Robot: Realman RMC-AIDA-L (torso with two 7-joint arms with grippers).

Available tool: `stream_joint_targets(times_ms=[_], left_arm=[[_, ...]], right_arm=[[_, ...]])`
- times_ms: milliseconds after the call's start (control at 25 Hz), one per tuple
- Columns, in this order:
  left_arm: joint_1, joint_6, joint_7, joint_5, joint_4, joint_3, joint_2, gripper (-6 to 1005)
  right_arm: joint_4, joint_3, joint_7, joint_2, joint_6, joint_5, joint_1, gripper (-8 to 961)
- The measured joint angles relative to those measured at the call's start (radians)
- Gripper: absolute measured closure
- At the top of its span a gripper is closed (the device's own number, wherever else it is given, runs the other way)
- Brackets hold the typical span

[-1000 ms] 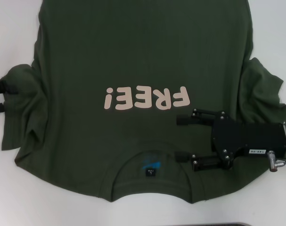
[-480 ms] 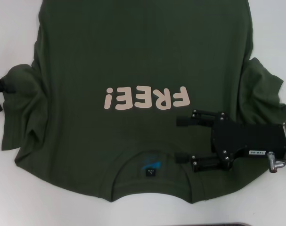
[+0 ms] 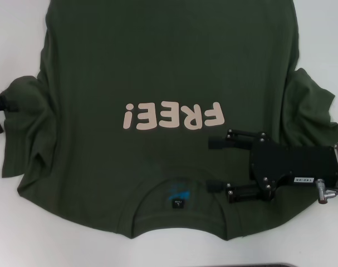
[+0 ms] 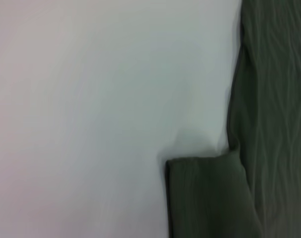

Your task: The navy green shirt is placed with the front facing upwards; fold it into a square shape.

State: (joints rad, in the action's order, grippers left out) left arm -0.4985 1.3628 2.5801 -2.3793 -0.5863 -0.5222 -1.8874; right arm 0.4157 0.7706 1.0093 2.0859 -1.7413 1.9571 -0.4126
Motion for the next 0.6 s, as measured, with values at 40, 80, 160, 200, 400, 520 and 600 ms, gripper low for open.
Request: stream_joint_targets(times_ms=[40,80,160,200,400,520,600], left_arm=[[0.0,-0.001,0.0,0.0,0.004,0.0,0.0,218],[-0.002,-0.001,0.0,0.0,0.008,0.0,0.0,218],[-0.005,-0.003,-0.002,0.0,0.019,0.0,0.0,218],[-0.007,-0.004,-0.003,0.0,0.023,0.0,-0.001,218],[-0.013,-0.01,-0.005,-0.001,0.038,-0.001,-0.001,219],[-0.021,-0.01,-0.009,-0.001,0.048,-0.001,-0.001,219],[-0.025,-0.01,-0.011,-0.002,0.05,-0.001,-0.002,219]], right_arm=[[0.0,0.0,0.0,0.0,0.0,0.0,0.0,57],[0.0,0.0,0.0,0.0,0.0,0.0,0.0,57],[0.0,0.0,0.0,0.0,0.0,0.0,0.0,57],[0.0,0.001,0.0,0.0,0.0,0.0,0.0,57],[0.0,0.001,0.0,0.0,-0.001,0.0,0.0,57],[0.0,-0.001,0.0,0.0,-0.002,0.0,0.001,57],[0.0,-0.001,0.0,0.0,-0.002,0.0,0.001,57]])
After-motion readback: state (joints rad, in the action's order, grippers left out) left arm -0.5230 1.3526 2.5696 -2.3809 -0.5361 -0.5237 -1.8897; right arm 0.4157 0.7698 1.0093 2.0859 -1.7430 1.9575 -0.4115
